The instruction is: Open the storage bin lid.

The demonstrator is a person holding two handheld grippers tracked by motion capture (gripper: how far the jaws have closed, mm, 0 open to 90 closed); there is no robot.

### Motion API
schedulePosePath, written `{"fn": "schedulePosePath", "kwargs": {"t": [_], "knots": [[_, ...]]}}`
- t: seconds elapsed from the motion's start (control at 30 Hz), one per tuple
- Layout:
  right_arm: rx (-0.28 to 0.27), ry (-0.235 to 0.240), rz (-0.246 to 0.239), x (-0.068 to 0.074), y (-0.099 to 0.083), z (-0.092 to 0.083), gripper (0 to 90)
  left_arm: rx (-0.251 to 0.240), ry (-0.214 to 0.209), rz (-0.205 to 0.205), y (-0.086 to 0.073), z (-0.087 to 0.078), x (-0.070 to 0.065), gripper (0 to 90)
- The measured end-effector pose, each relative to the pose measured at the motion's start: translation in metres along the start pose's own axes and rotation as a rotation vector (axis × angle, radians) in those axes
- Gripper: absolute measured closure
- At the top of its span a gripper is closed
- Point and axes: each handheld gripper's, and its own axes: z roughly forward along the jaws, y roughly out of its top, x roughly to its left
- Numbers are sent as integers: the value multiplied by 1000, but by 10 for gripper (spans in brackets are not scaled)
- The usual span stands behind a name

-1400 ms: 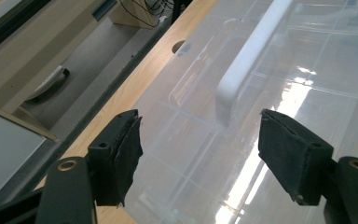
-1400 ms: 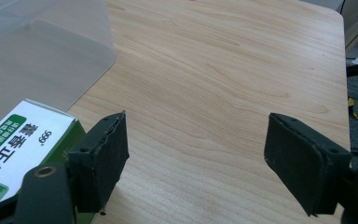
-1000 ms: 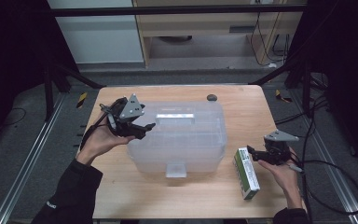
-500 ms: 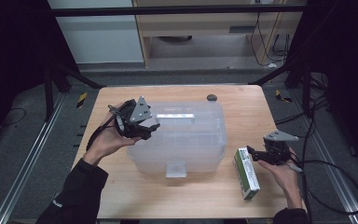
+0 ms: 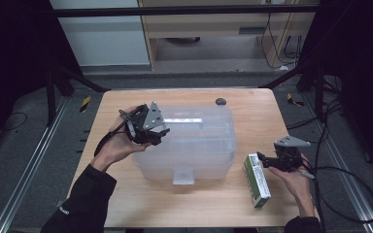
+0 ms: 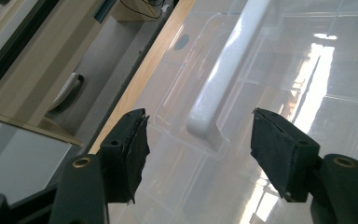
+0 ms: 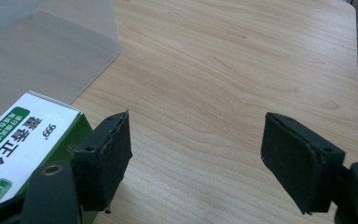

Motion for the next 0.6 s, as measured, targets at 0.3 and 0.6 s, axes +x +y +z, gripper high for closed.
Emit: {"fn": "schedulePosePath", "kwargs": {"t": [0.3,0.6], "knots": [[3,-1,-1,0,0,0,259,22,23,38,7,9,-4,380],[6,3,-2,1,0,0,285,41,46,85,15,13,-7,421]]}}
